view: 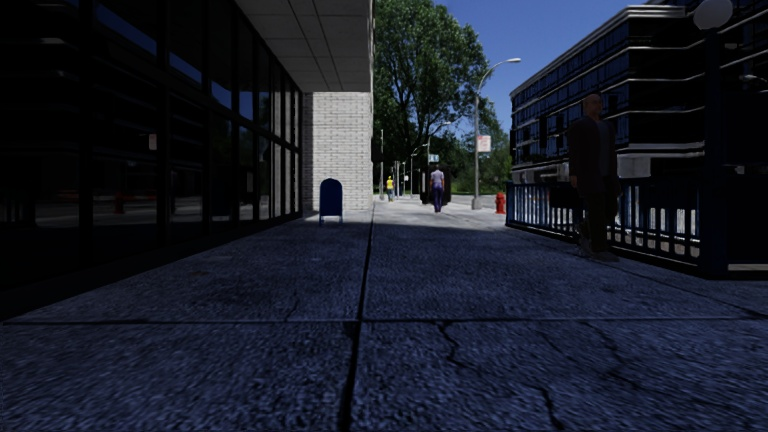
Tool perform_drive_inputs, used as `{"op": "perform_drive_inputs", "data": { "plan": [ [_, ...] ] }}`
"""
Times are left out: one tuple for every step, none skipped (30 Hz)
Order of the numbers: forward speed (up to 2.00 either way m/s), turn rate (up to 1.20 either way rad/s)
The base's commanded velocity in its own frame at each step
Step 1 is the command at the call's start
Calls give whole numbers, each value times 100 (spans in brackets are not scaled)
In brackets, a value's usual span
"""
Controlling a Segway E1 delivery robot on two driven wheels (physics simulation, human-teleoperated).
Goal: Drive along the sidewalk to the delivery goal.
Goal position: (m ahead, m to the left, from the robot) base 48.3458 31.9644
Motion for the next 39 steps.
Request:
{"op": "perform_drive_inputs", "data": {
  "plan": [
    [200, 0],
    [200, 0],
    [200, 0],
    [200, 0],
    [200, 0],
    [200, 0],
    [200, 0],
    [200, 0],
    [200, 0],
    [200, 0],
    [200, -4],
    [200, -4],
    [200, -9],
    [200, -16],
    [200, -22],
    [200, -22],
    [200, -24],
    [200, -25],
    [200, -25],
    [200, -25],
    [200, -25],
    [200, -25],
    [200, -22],
    [200, -2],
    [200, -2],
    [200, 0],
    [200, 0],
    [200, 0],
    [200, 0],
    [200, 0],
    [200, 0],
    [200, 0],
    [200, 0],
    [200, 0],
    [200, 0],
    [200, 0],
    [200, 0],
    [200, 0],
    [200, 0]
  ]
}}
